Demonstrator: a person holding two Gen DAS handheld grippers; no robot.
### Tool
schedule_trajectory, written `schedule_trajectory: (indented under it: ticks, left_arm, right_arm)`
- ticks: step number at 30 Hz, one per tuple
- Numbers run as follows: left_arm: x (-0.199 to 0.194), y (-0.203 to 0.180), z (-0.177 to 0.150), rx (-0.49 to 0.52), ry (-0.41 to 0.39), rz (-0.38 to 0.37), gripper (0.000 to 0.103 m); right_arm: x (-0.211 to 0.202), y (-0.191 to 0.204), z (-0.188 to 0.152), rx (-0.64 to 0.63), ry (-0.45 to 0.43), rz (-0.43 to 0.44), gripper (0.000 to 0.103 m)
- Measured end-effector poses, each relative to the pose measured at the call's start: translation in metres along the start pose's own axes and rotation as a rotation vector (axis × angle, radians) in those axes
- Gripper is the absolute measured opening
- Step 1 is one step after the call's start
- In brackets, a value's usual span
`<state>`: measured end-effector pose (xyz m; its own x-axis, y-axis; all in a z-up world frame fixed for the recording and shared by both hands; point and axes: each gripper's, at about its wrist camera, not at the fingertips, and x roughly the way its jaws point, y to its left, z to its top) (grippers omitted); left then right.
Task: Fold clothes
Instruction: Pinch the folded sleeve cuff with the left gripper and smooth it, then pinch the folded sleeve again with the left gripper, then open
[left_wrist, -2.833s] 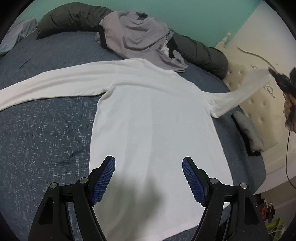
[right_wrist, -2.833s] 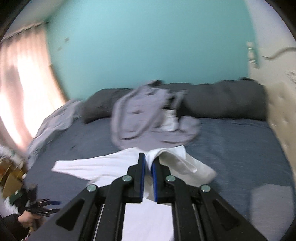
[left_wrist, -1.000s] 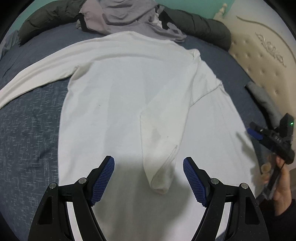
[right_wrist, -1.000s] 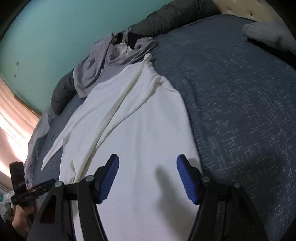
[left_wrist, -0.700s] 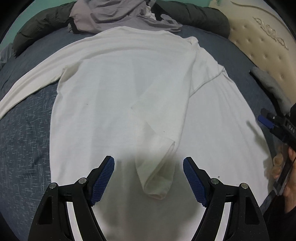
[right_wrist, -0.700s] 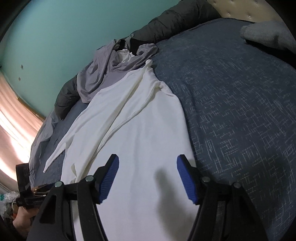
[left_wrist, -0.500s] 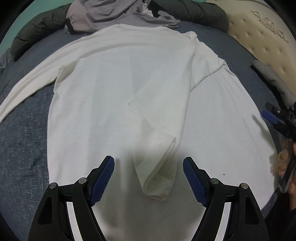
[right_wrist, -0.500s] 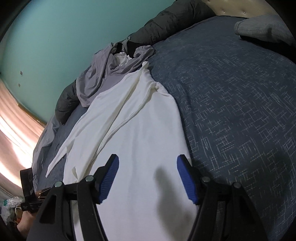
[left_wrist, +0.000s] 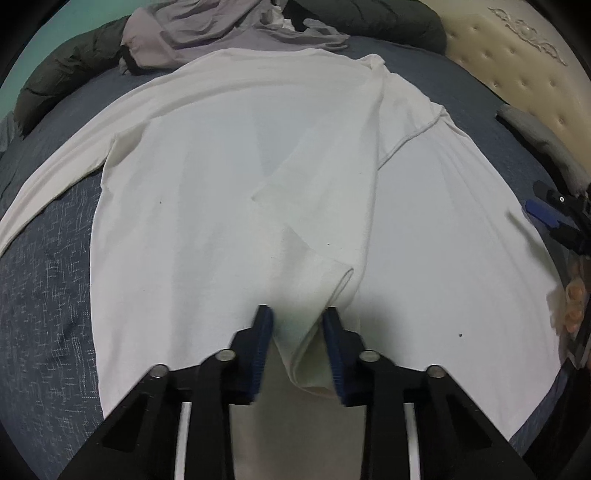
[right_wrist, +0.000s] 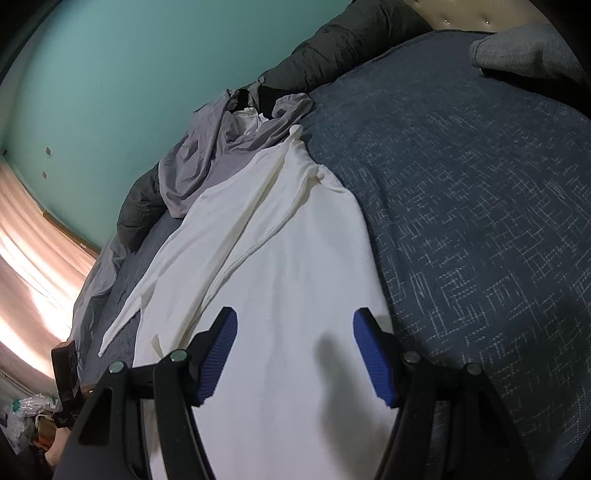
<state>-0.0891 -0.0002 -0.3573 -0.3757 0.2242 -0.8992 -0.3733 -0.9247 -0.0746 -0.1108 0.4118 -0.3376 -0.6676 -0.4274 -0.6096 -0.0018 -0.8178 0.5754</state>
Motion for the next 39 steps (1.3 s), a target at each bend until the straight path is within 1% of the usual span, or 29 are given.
schedule_trajectory:
  ticks: [1,2,5,9,12,14,15,16,18,19,20,25,28,33,34,36,37,38,39]
  left_arm:
    - [0.001,0.002,-0.001,0.002,0.003,-0.002,0.014]
    - [0.000,0.004,-0.001,0.003,0.005,-0.003,0.008]
    - [-0.009,0.012,0.000,-0.029,-0.011,-0.025,0.005]
    - [-0.023,0.044,-0.005,-0.182,-0.050,-0.084,0.005]
    - [-0.025,0.074,-0.014,-0.342,-0.049,-0.141,0.005]
    - [-0.024,0.087,-0.020,-0.405,-0.039,-0.143,0.006]
    - [-0.024,0.091,-0.022,-0.415,-0.039,-0.141,0.006]
    - [-0.024,0.094,-0.024,-0.426,-0.039,-0.139,0.008]
    - [-0.024,0.099,-0.027,-0.437,-0.040,-0.143,0.020]
    - [-0.023,0.100,-0.027,-0.439,-0.040,-0.148,0.037]
    - [-0.023,0.101,-0.028,-0.442,-0.041,-0.153,0.048]
    - [-0.023,0.108,-0.029,-0.469,-0.074,-0.133,0.053]
    - [-0.020,0.113,-0.023,-0.467,-0.092,-0.114,0.053]
    - [-0.012,0.115,-0.013,-0.451,-0.097,-0.122,0.053]
    - [-0.009,0.115,-0.011,-0.449,-0.094,-0.124,0.053]
    - [-0.003,0.111,-0.005,-0.440,-0.093,-0.126,0.042]
    - [-0.002,0.109,-0.005,-0.428,-0.090,-0.124,0.029]
    - [-0.002,0.108,-0.005,-0.419,-0.092,-0.120,0.020]
    - [-0.003,0.107,-0.005,-0.410,-0.094,-0.117,0.017]
  right_arm:
    - [0.000,0.000,0.000,0.000,0.001,-0.002,0.067]
    - [0.000,-0.001,-0.001,0.001,0.002,-0.004,0.067]
    - [0.000,-0.001,-0.002,0.001,0.002,-0.004,0.067]
    - [-0.001,0.000,-0.002,-0.003,0.000,-0.003,0.067]
    - [0.000,0.001,-0.002,-0.005,0.002,-0.001,0.067]
    - [0.000,0.003,-0.002,-0.009,0.003,0.001,0.067]
    - [0.000,0.004,-0.002,-0.012,0.003,0.003,0.067]
    - [0.000,0.004,-0.003,-0.015,0.003,0.004,0.067]
    - [0.000,0.006,-0.003,-0.021,0.002,0.003,0.067]
    - [0.000,0.006,-0.003,-0.021,0.002,0.003,0.067]
    - [0.000,0.006,-0.003,-0.020,0.002,0.003,0.067]
    - [0.001,0.005,-0.003,-0.018,0.004,0.002,0.067]
    - [0.002,0.005,-0.004,-0.019,0.007,0.003,0.067]
    - [0.003,0.005,-0.004,-0.022,0.010,0.003,0.067]
    - [0.004,0.005,-0.004,-0.018,0.012,0.005,0.067]
    - [0.004,0.005,-0.004,-0.019,0.014,0.005,0.067]
    - [0.004,0.005,-0.004,-0.020,0.014,0.004,0.067]
    - [0.004,0.005,-0.004,-0.021,0.015,0.004,0.067]
    - [0.004,0.006,-0.004,-0.023,0.017,0.004,0.067]
